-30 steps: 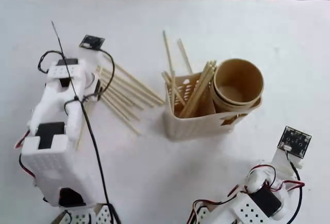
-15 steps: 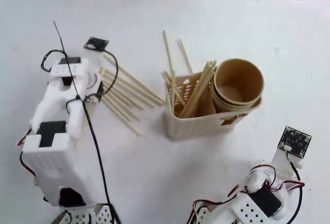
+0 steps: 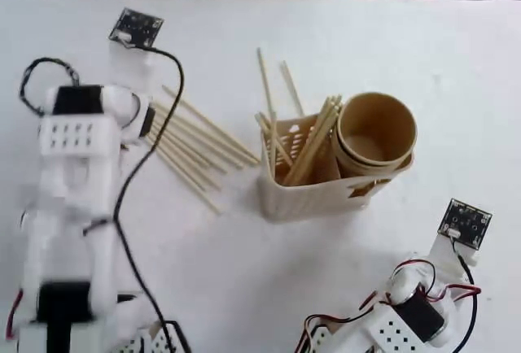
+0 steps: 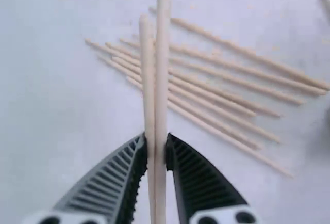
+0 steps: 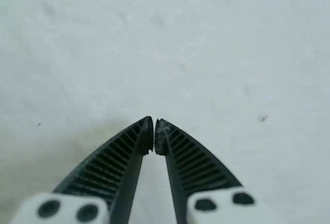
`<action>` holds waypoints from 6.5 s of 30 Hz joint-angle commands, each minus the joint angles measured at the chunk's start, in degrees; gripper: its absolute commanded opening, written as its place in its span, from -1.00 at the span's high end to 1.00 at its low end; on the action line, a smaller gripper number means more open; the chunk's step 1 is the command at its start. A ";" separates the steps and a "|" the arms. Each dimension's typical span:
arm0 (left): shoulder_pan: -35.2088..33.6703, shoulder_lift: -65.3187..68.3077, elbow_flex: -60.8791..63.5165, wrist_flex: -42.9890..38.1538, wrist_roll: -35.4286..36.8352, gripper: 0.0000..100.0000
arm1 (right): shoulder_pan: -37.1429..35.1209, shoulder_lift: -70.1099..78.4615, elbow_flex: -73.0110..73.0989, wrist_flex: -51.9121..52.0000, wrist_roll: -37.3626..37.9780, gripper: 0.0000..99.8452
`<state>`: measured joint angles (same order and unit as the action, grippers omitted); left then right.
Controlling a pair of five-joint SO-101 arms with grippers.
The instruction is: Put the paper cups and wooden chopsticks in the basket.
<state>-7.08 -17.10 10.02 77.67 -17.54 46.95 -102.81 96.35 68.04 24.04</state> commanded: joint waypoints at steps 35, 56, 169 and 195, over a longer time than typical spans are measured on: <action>51.74 -26.95 9.67 -48.18 11.87 0.95 | 0.40 -0.48 0.53 -0.57 -0.18 0.96; 46.73 -26.86 9.76 -44.84 14.24 0.82 | 0.40 -0.48 0.53 -0.57 -0.18 0.96; -2.15 40.31 0.88 -15.65 40.53 0.72 | 0.40 -0.48 0.53 -0.57 -0.18 0.96; -3.82 40.22 -4.22 -13.01 3.43 0.95 | 0.40 -0.48 0.53 -0.57 -0.18 0.96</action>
<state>-9.89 23.60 7.91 63.87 -17.19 46.95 -102.81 96.35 68.04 24.04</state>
